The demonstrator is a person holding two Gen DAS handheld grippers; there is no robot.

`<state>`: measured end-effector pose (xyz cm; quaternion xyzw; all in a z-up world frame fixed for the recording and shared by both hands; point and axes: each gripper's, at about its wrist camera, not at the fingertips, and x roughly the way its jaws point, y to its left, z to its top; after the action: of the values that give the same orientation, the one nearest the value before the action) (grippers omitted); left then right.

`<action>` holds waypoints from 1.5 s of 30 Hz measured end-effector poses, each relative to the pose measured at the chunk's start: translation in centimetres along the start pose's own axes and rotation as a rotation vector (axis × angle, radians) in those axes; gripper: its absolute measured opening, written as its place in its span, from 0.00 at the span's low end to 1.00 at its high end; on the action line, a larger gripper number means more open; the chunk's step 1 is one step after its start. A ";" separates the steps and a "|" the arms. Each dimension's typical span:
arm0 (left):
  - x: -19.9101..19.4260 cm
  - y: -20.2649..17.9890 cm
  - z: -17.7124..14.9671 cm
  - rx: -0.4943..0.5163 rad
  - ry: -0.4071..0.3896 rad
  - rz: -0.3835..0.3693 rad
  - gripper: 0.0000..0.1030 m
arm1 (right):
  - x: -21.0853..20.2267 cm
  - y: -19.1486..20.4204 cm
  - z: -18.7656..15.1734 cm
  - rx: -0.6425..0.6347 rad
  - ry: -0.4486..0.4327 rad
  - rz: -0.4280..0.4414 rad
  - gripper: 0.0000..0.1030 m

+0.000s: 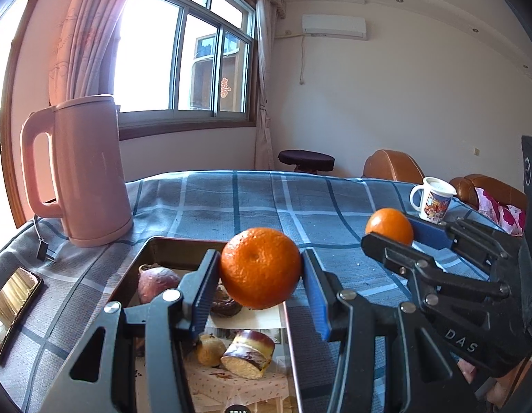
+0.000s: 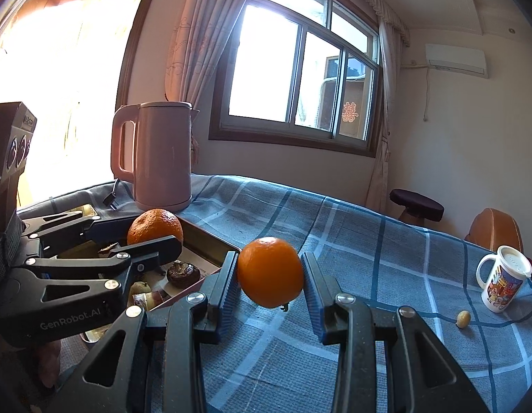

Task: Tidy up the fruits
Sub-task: 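Open the left tool over the tin while the right tool releases its orange there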

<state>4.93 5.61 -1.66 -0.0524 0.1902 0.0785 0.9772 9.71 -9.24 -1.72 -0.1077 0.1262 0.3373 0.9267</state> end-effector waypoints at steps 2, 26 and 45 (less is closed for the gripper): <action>0.0 0.5 0.0 0.000 0.005 0.012 0.48 | 0.2 0.5 0.1 -0.010 0.004 0.008 0.37; -0.5 4.8 -0.1 -0.032 0.042 0.092 0.48 | 2.4 4.9 1.6 -0.078 0.030 0.100 0.37; 0.2 7.9 -0.7 -0.064 0.142 0.103 0.48 | 5.6 7.8 1.2 -0.097 0.142 0.199 0.37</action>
<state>3.48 13.27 -2.98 -0.0790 0.2587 0.1305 0.9538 8.98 0.29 -3.19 -0.1628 0.1850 0.4248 0.8711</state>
